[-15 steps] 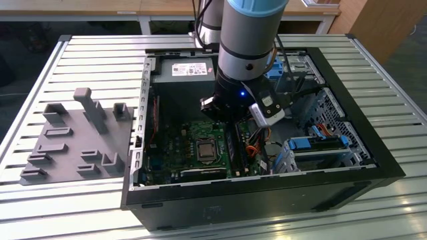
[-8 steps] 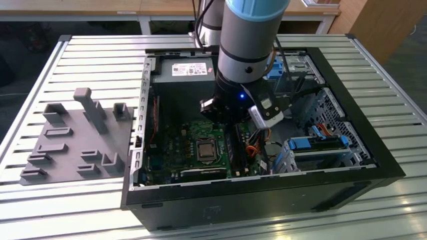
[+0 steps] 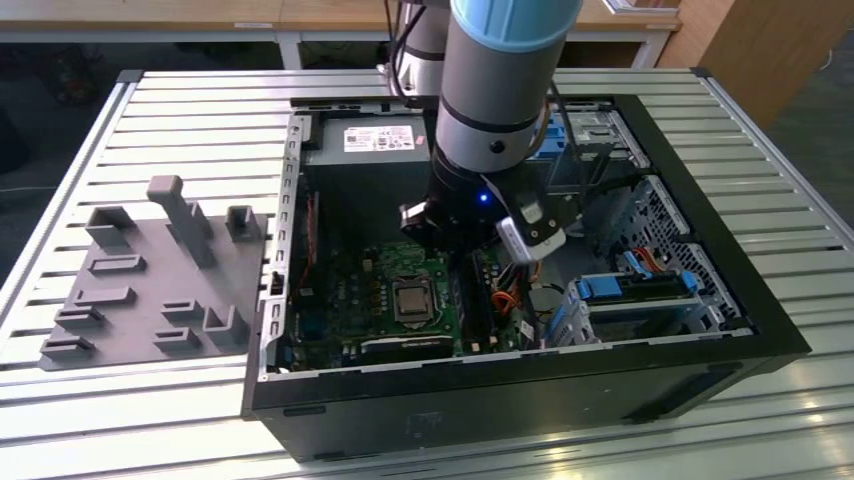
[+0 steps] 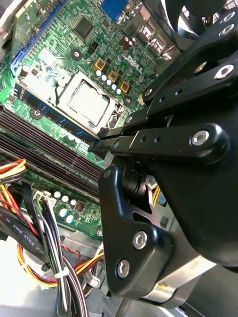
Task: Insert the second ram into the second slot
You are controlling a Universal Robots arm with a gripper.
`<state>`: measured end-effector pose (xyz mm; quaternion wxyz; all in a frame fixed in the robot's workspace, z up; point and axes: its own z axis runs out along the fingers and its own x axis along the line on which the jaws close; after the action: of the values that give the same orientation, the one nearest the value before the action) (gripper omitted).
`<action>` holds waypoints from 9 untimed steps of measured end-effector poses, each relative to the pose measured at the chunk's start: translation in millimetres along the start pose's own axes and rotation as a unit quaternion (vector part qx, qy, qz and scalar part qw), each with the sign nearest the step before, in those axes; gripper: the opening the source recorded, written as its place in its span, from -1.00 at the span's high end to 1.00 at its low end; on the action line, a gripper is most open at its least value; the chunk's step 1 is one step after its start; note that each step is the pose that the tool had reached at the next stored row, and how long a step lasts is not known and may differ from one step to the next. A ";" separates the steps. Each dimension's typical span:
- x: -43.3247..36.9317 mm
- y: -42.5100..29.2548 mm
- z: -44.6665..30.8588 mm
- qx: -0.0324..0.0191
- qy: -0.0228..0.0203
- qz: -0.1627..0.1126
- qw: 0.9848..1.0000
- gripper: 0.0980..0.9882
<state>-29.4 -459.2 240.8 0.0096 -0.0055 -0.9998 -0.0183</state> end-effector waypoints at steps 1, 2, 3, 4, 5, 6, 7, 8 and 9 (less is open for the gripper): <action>-0.2 -0.5 0.3 0.000 0.000 0.000 1.000 0.92; -0.7 -1.0 0.5 0.000 0.001 0.001 1.000 0.92; -1.6 -1.3 0.7 0.000 0.001 0.001 1.000 0.92; -2.6 -1.5 0.9 0.000 0.001 0.001 1.000 0.92; -3.4 -1.6 1.0 0.000 0.002 0.001 1.000 0.92; -4.1 -1.7 1.1 0.000 0.002 0.001 1.000 0.92; -4.4 -1.8 1.2 0.000 0.002 0.001 1.000 0.92; -4.7 -1.9 1.3 0.000 0.002 0.001 1.000 0.92; -4.9 -1.9 1.3 0.000 0.002 0.001 1.000 0.92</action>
<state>-24.6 -461.1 239.3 0.0114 -0.0066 -0.9997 -0.0183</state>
